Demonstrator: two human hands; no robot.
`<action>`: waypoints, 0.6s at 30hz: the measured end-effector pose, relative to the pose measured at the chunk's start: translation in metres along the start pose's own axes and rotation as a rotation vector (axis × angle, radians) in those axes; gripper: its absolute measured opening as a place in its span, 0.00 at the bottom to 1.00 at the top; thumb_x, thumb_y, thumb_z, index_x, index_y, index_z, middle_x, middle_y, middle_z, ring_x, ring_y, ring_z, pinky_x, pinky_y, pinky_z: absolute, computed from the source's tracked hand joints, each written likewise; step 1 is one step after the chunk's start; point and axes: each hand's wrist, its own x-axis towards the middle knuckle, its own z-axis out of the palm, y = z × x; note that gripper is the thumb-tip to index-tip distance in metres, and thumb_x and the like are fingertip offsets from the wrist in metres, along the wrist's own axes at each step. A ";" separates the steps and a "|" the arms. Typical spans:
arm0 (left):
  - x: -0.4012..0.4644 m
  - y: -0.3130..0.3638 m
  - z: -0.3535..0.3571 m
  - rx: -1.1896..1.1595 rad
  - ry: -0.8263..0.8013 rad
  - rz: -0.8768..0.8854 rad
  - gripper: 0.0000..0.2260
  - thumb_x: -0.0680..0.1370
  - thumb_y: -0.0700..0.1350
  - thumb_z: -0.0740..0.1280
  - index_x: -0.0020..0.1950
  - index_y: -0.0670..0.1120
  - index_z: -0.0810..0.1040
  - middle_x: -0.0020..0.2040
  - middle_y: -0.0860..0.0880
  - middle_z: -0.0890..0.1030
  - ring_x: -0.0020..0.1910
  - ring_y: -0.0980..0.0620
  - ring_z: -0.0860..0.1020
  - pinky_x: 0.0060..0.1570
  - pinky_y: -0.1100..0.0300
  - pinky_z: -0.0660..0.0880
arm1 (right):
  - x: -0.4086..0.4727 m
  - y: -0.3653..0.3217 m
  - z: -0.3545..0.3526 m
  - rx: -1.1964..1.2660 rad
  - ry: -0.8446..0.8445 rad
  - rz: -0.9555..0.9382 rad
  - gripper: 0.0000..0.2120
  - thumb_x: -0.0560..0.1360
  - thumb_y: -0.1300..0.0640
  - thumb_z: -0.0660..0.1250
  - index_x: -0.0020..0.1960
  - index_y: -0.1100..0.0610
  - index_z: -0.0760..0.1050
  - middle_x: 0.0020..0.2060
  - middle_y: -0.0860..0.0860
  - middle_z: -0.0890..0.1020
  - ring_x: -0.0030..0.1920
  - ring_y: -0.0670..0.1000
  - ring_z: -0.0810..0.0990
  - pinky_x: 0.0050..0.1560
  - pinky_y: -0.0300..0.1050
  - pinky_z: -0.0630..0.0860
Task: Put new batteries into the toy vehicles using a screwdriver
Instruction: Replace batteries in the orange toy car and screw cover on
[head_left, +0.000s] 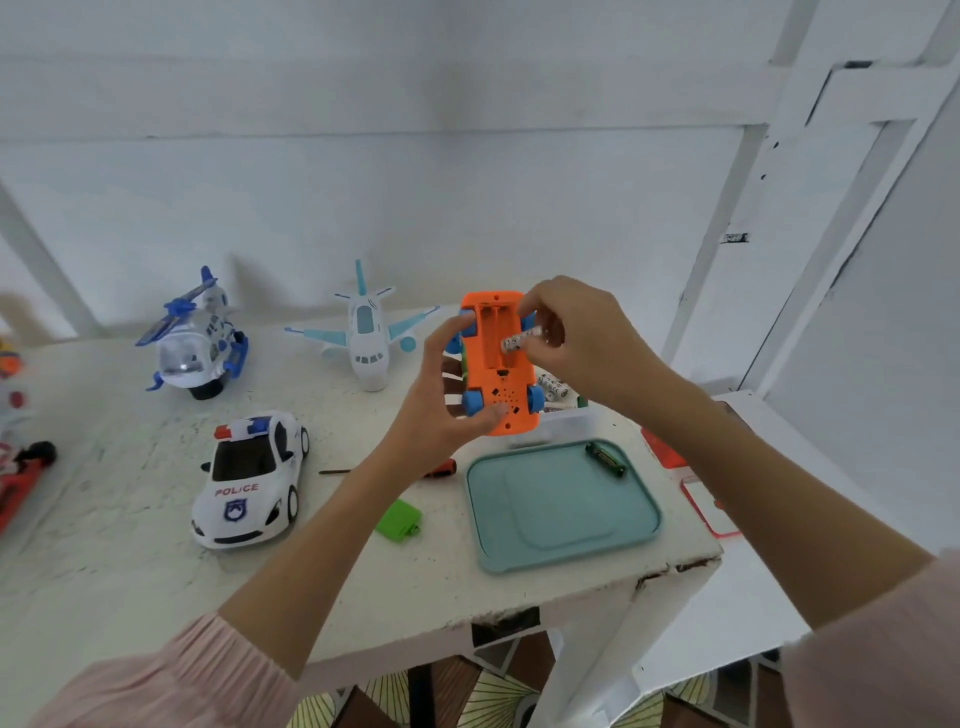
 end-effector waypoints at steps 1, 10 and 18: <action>-0.001 0.000 0.000 0.003 0.001 -0.001 0.36 0.71 0.36 0.74 0.66 0.62 0.59 0.62 0.45 0.70 0.48 0.60 0.79 0.43 0.64 0.78 | 0.002 0.000 0.001 0.027 0.041 0.008 0.07 0.70 0.66 0.67 0.49 0.64 0.76 0.38 0.53 0.75 0.33 0.41 0.68 0.37 0.28 0.67; -0.005 0.007 0.009 -0.022 0.000 -0.013 0.35 0.70 0.38 0.75 0.67 0.60 0.59 0.58 0.53 0.71 0.48 0.62 0.79 0.44 0.63 0.79 | 0.007 0.003 0.018 0.104 0.216 0.008 0.05 0.71 0.64 0.68 0.44 0.62 0.73 0.37 0.52 0.76 0.36 0.47 0.72 0.38 0.32 0.69; -0.006 0.008 0.013 -0.066 0.014 -0.033 0.35 0.72 0.34 0.73 0.69 0.57 0.58 0.59 0.57 0.70 0.48 0.62 0.78 0.43 0.65 0.78 | -0.002 0.018 0.031 -0.018 0.289 -0.093 0.07 0.71 0.58 0.66 0.43 0.63 0.76 0.47 0.58 0.74 0.46 0.54 0.74 0.41 0.44 0.75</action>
